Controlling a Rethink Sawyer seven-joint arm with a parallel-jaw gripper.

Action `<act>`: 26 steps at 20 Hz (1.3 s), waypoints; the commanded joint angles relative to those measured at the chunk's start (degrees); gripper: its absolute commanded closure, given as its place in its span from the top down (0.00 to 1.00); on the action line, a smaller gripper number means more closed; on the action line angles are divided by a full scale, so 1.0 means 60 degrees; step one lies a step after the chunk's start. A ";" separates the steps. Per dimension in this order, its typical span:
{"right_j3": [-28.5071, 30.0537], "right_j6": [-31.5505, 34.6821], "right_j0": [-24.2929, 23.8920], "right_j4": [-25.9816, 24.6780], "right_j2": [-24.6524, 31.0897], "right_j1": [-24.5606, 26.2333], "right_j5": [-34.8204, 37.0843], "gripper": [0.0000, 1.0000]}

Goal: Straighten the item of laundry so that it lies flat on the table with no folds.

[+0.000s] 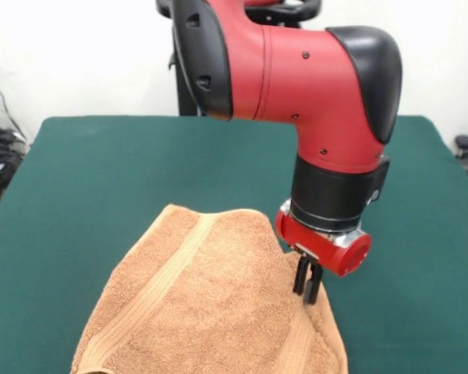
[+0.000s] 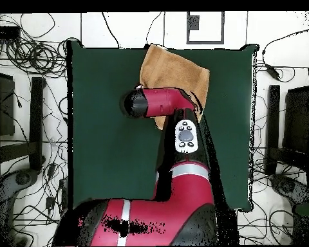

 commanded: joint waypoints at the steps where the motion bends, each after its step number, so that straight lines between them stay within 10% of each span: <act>1: 0.1656 0.0894 0.0893 -0.0255 -0.0460 0.0553 0.0278 0.00; 26: 0.1454 0.0514 0.0614 -0.0071 -0.0716 0.0733 -0.0231 0.00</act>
